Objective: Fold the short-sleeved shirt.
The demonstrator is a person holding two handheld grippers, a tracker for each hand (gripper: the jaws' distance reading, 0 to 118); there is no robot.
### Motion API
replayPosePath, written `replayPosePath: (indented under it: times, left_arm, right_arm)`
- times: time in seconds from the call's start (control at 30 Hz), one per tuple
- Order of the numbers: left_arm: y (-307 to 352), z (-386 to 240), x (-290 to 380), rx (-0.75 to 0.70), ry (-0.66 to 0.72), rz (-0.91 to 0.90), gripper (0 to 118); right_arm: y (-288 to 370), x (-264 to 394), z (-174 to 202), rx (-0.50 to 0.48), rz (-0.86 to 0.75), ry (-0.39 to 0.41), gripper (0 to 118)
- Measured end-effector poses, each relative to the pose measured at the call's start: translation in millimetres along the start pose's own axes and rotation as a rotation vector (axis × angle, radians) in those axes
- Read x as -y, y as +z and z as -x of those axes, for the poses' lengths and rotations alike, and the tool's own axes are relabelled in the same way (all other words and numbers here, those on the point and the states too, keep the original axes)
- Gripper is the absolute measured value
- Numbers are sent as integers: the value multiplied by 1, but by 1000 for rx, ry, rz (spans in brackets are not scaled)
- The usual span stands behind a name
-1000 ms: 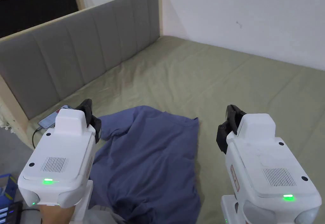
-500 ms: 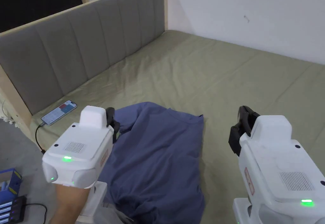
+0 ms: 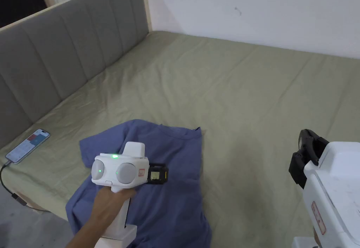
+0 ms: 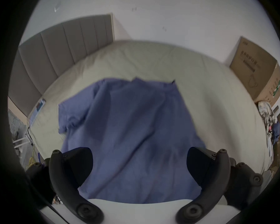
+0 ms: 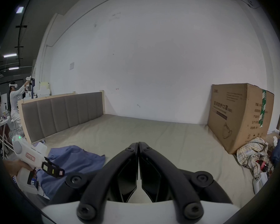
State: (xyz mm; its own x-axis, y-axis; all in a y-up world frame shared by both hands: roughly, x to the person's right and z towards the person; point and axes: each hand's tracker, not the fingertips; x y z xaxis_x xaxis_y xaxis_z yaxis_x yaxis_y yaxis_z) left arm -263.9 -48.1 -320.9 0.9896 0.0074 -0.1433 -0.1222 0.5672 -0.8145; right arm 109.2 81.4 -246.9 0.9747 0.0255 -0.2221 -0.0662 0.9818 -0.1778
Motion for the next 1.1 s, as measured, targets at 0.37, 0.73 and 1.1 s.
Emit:
replayPosePath:
  times: [0.37, 0.73, 1.1]
  left_arm:
    - [-60, -17, 27, -6, 23, 159, 77]
    - [-20, -6, 32, 81, 95, 78, 10]
    - [56, 3, 6, 314, 211, -139, 8]
  right_arm:
    - [0, 19, -26, 68, 62, -7, 1]
    - [14, 14, -41, 96, 52, -19, 1]
    - [35, 5, -57, 124, 9, -42, 1]
